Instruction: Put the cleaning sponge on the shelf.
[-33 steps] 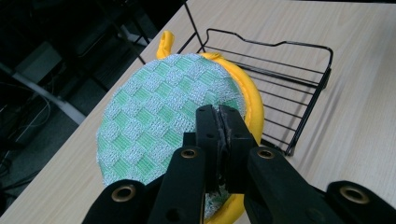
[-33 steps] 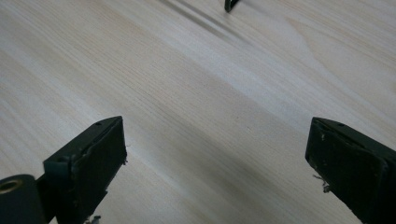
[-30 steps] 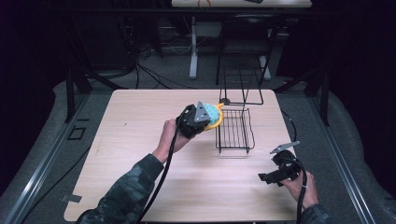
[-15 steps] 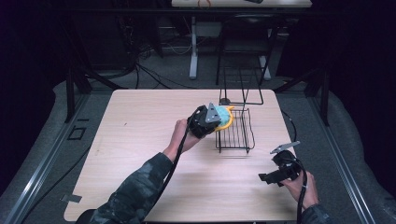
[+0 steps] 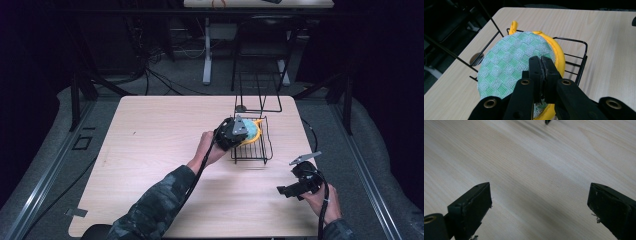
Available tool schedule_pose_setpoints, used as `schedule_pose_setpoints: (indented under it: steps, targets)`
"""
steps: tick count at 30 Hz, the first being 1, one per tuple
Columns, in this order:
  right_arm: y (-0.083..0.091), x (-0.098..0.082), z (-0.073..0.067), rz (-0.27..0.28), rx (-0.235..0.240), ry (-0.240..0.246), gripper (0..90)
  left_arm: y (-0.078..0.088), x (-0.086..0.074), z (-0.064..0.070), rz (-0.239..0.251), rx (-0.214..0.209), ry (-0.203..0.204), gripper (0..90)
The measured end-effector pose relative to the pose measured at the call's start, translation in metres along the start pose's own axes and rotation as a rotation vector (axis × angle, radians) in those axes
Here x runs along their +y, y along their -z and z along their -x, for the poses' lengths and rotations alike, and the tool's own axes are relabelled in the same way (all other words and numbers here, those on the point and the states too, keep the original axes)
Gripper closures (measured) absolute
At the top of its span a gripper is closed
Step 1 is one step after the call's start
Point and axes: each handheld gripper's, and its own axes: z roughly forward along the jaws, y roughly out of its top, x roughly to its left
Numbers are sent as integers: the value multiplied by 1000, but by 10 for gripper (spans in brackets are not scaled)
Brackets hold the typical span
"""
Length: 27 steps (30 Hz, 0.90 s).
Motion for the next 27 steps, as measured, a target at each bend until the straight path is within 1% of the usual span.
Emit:
schedule_pose_setpoints:
  steps: [2,3,4,5,6,7,11,12,13,14,17,18,19,20,21,27]
  targets:
    - [0,0,0,-4,0,-1,47,-5,0,1,-4,0,1,878]
    - [0,0,0,-3,0,-1,47,-5,0,1,-4,0,1,878]
    - [0,0,0,-3,0,-1,47,-8,0,2,-6,-6,-1,878]
    - [-1,0,0,2,1,-1,47,-12,1,5,-8,-7,0,878]
    - [-1,0,0,2,1,-1,47,-12,1,5,-8,-7,0,878]
    - [-1,0,0,2,1,0,47,-16,1,7,-11,-14,-2,878]
    - [0,0,0,-3,3,-1,48,-26,2,11,-18,-19,-5,878]
    - [0,0,0,-3,3,-1,48,-26,2,11,-18,-19,-5,878]
    - [0,0,0,-3,4,0,48,-31,2,12,-26,-25,-7,878]
    - [0,0,0,-3,4,0,48,-31,2,12,-26,-25,-7,878]
    - [0,0,0,-2,3,1,48,-40,1,15,-29,-25,-9,878]
    - [0,0,0,-2,3,1,48,-40,1,15,-29,-25,-9,878]
    - [0,-1,0,1,4,-2,48,-45,0,17,-34,-22,-12,878]
    - [0,-1,0,1,4,-2,48,-45,0,17,-34,-22,-12,878]
    - [0,-1,0,1,4,-1,48,-50,-1,18,-42,-27,-3,878]
    - [0,-2,1,5,4,-2,48,-58,-5,18,-71,-34,-5,878]
